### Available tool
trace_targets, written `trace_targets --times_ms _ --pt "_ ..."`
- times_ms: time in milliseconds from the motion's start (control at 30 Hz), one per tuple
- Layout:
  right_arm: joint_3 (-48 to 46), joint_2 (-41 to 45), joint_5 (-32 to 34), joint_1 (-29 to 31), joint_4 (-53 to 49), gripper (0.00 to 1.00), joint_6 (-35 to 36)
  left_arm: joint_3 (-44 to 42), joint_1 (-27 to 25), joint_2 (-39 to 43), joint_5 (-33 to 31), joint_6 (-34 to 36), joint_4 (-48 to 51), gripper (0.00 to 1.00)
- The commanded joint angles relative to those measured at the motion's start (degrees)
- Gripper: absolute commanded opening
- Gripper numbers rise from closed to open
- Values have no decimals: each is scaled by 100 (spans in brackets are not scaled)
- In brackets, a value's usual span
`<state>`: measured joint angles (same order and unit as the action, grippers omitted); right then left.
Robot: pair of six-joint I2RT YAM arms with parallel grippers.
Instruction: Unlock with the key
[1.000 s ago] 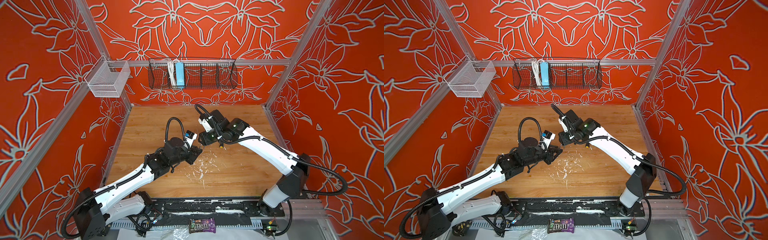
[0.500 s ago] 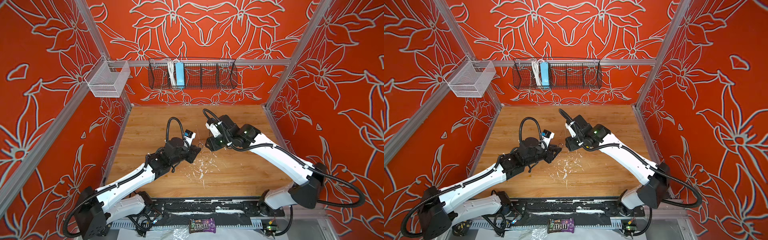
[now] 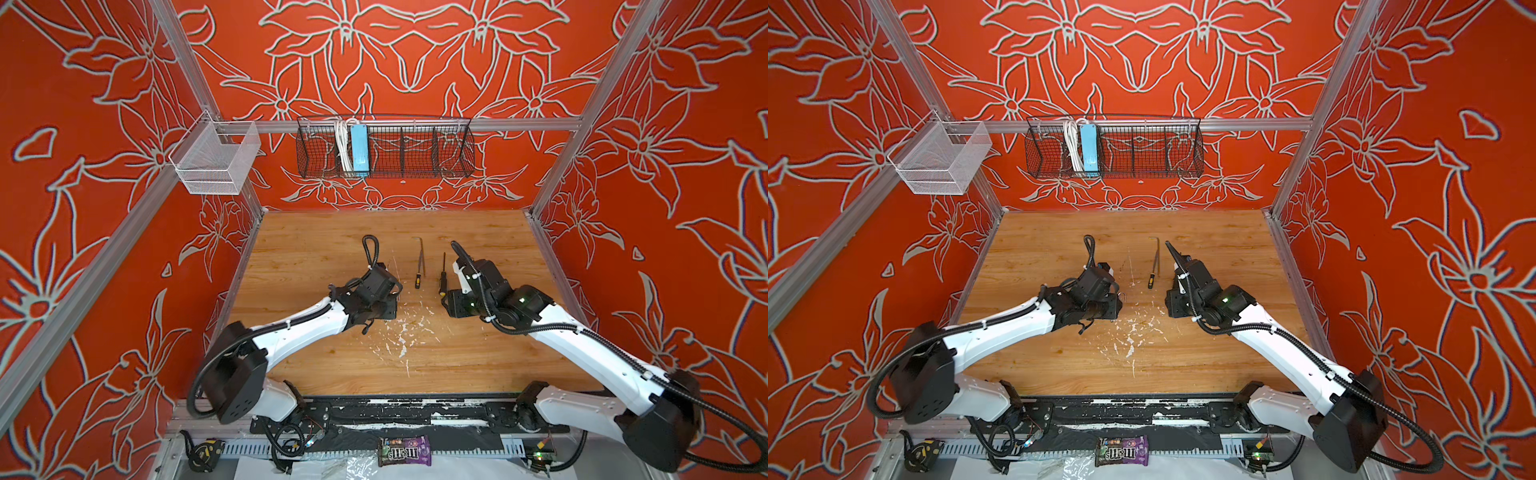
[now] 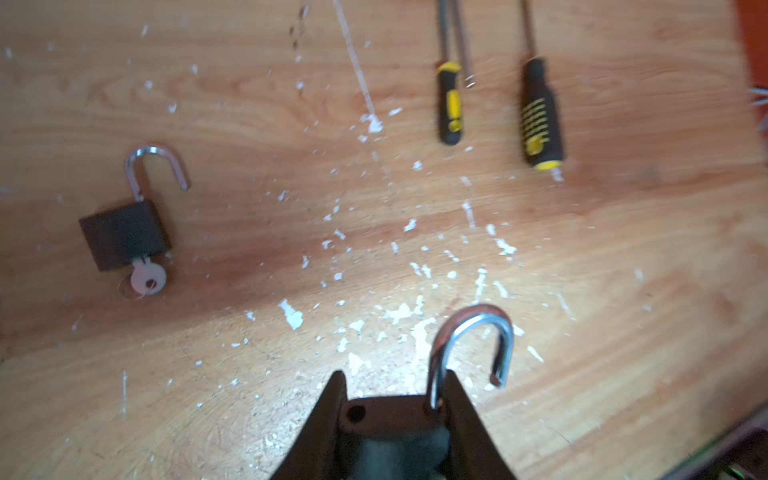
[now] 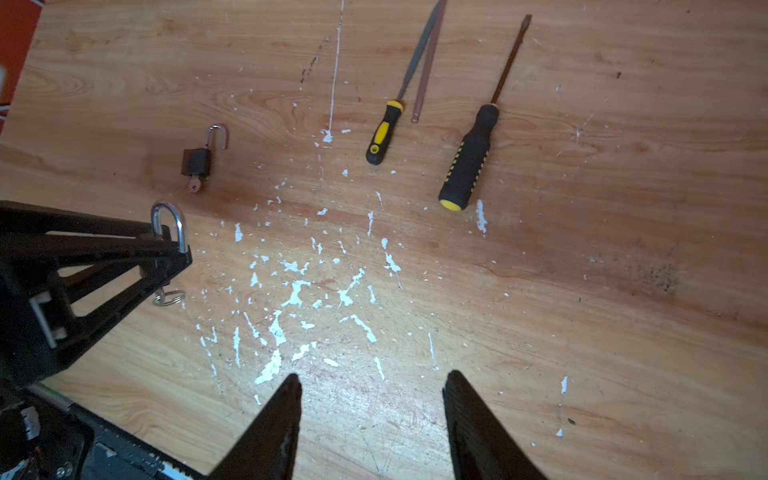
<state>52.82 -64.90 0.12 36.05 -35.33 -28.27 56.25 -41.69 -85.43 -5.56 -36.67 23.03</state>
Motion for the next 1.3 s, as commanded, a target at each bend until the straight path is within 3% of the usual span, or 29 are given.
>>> trace_targets --times_ms 0,267,533,800,1267 --pt "-298 33 -224 -110 571 56 -284 433 -23 -473 -301 -740 588 0" --pt "-759 -36 -471 -287 1035 57 -384 1246 47 -1705 -59 -841 742 0" --pt "-897 -106 -689 -468 1177 57 -307 1560 89 -2249 -17 -970 910 1" --pt "-922 -142 -794 -589 1239 57 -288 1568 163 -2448 114 -1086 918 18" --pt "-760 -232 -961 -731 1363 57 -302 1393 236 -2340 328 -1220 738 59"
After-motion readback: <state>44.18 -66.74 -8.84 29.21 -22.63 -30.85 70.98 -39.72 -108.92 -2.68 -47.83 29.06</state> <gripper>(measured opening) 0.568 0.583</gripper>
